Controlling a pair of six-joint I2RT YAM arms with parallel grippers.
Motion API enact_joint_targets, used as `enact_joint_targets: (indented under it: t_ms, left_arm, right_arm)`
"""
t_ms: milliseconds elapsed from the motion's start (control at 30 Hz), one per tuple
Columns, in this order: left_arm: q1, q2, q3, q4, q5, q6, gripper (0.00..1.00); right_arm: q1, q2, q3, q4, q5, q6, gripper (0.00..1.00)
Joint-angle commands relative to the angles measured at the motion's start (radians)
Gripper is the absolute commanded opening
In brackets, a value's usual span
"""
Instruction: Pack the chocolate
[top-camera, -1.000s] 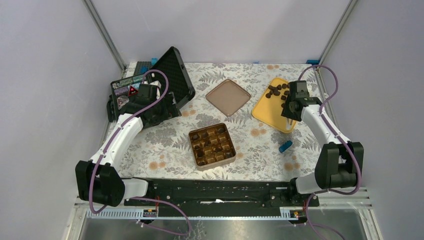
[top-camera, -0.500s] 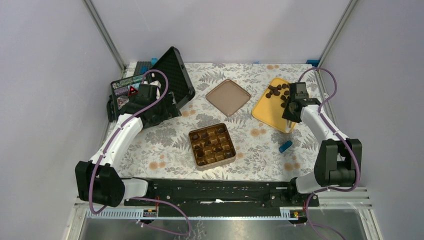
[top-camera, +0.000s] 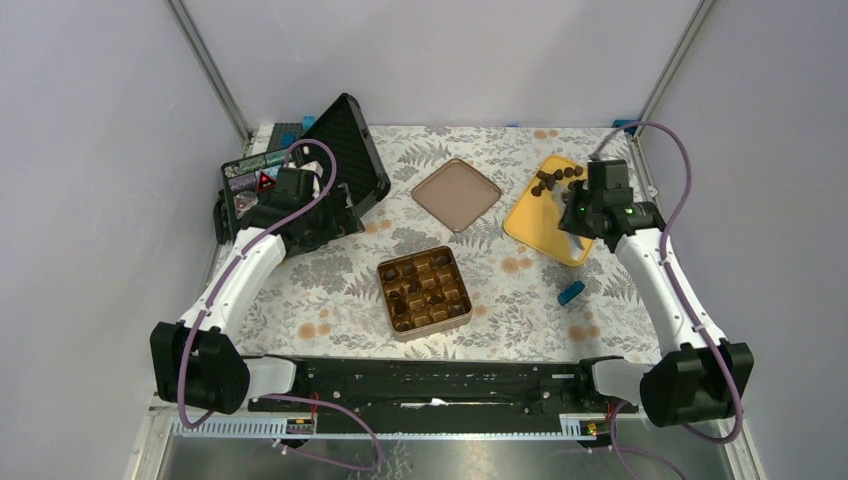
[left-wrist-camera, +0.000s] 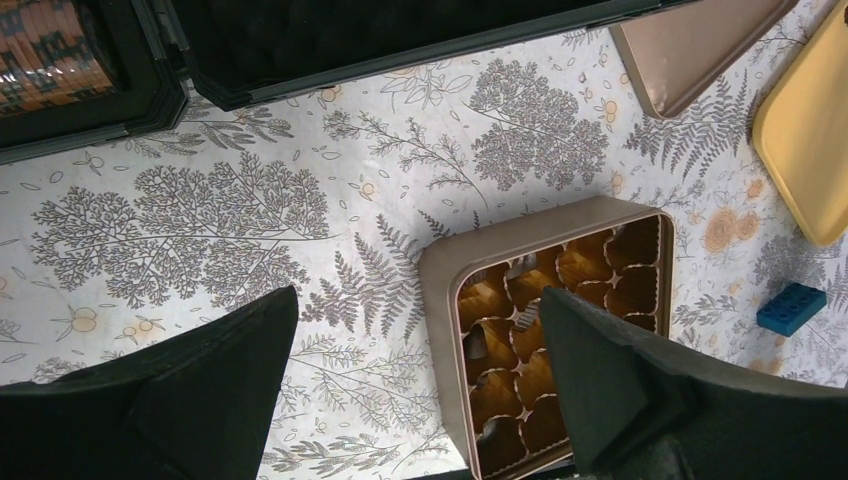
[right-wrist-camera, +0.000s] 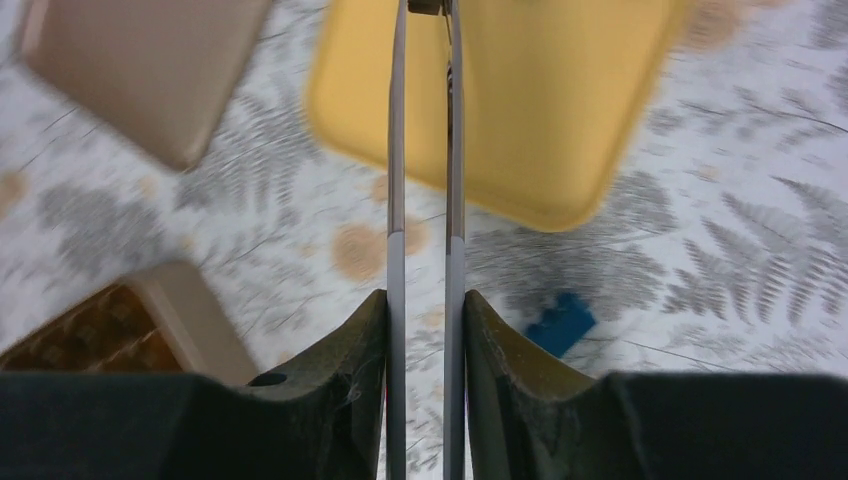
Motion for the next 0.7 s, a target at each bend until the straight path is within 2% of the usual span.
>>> enact_joint_targets:
  t_ms: [0,167,267,500,667]
  left_arm:
    - [0.005,-0.007,0.017,0.05,0.034,-0.022,0.99]
    - [0.005,-0.014,0.026,0.048,0.026,-0.029,0.99]
    - [0.005,-0.015,0.034,0.037,-0.017,-0.046,0.99]
    - [0.005,-0.062,0.008,0.046,-0.085,-0.084,0.99]
    - [0.005,-0.091,0.002,0.046,-0.118,-0.107,0.99]
  right_arm:
    - [0.196,-0.038,0.087,-0.037,-0.144,-0.006,0.05]
    - [0.43,-0.042,0.122,-0.07,-0.209,-0.056,0.06]
    - [0.522,-0.037,0.123,-0.088,-0.247,-0.089,0.07]
    - [0.636,-0.034,0.063,-0.084,-0.289,-0.085,0.08]
    - [0.66,-0.034,0.02,-0.04,-0.28,-0.066,0.08]
